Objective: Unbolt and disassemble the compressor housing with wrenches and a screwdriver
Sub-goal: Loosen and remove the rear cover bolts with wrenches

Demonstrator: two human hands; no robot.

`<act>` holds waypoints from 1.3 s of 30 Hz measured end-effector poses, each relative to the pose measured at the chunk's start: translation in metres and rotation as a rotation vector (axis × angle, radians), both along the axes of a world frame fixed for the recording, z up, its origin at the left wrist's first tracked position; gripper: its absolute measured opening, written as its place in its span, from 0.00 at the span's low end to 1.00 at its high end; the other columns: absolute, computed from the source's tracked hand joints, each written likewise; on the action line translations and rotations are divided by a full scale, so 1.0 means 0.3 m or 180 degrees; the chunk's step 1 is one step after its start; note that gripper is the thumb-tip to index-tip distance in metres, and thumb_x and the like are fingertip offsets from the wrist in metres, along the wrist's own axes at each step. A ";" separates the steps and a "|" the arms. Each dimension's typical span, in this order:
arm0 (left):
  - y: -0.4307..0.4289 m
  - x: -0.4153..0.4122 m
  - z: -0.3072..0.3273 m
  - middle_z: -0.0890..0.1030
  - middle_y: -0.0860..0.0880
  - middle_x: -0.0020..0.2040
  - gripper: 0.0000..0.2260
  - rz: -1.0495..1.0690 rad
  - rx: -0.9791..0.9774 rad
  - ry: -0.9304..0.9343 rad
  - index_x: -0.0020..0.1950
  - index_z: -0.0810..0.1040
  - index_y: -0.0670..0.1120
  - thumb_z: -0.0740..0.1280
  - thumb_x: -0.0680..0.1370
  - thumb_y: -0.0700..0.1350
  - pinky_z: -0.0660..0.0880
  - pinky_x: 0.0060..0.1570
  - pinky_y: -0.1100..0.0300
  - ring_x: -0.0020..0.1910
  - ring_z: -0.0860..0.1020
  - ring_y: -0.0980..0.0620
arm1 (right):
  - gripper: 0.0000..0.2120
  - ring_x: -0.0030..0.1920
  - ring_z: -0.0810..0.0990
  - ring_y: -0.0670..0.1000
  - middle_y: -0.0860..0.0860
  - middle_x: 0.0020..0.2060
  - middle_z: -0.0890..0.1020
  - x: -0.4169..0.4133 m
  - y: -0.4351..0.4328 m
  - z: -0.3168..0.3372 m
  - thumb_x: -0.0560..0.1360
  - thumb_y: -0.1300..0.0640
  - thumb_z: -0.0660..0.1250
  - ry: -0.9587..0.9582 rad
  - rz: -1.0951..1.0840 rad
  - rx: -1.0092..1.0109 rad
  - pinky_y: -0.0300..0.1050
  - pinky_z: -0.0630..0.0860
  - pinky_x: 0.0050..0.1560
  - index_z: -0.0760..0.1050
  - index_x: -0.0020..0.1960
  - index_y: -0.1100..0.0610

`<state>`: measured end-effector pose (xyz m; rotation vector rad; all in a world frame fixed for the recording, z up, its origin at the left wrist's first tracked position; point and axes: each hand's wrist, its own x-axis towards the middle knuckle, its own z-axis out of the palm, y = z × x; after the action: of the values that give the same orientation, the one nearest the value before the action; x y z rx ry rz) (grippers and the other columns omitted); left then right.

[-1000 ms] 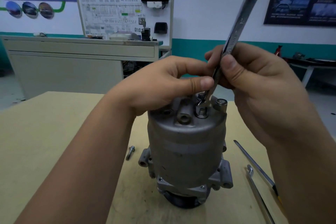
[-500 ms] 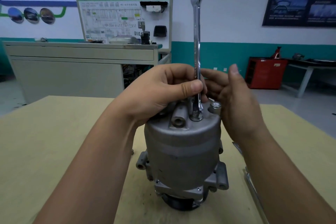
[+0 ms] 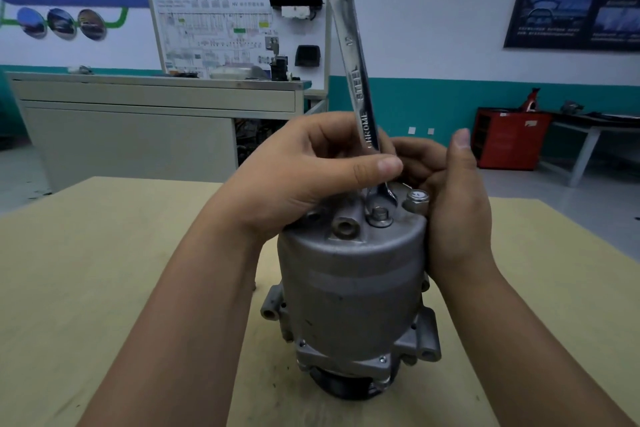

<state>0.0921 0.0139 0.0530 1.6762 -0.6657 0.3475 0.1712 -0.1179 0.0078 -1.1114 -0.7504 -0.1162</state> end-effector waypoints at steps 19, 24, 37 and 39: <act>-0.013 -0.018 0.013 0.69 0.46 0.26 0.17 0.0321 0.0637 0.0038 0.35 0.81 0.49 0.58 0.78 0.51 0.64 0.27 0.70 0.24 0.65 0.58 | 0.23 0.44 0.84 0.49 0.51 0.39 0.86 -0.006 -0.002 0.002 0.78 0.46 0.51 -0.0141 -0.0271 -0.0044 0.40 0.77 0.43 0.83 0.39 0.49; -0.031 -0.011 0.011 0.69 0.56 0.22 0.18 0.0471 0.0621 0.0017 0.34 0.77 0.45 0.57 0.80 0.50 0.64 0.27 0.71 0.22 0.67 0.59 | 0.24 0.43 0.84 0.50 0.52 0.39 0.86 -0.008 -0.002 0.001 0.78 0.46 0.51 -0.0137 -0.0231 0.0014 0.39 0.78 0.42 0.83 0.39 0.50; -0.023 -0.014 0.004 0.76 0.55 0.31 0.17 0.0239 0.0327 0.0084 0.34 0.74 0.45 0.56 0.79 0.49 0.71 0.37 0.71 0.33 0.75 0.60 | 0.25 0.40 0.84 0.46 0.49 0.36 0.85 -0.018 -0.001 0.007 0.78 0.46 0.49 -0.0128 -0.0143 0.0019 0.35 0.77 0.39 0.84 0.38 0.47; -0.024 -0.016 0.006 0.77 0.56 0.30 0.17 0.0154 0.0409 0.0077 0.34 0.74 0.45 0.56 0.80 0.48 0.71 0.36 0.72 0.32 0.75 0.61 | 0.25 0.40 0.84 0.46 0.49 0.36 0.85 -0.017 -0.003 0.006 0.78 0.46 0.49 -0.0150 -0.0156 -0.0001 0.35 0.77 0.40 0.84 0.38 0.47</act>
<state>0.0872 0.0066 0.0547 1.8186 -0.6414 0.3240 0.1660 -0.1187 0.0096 -1.1309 -0.7652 -0.1843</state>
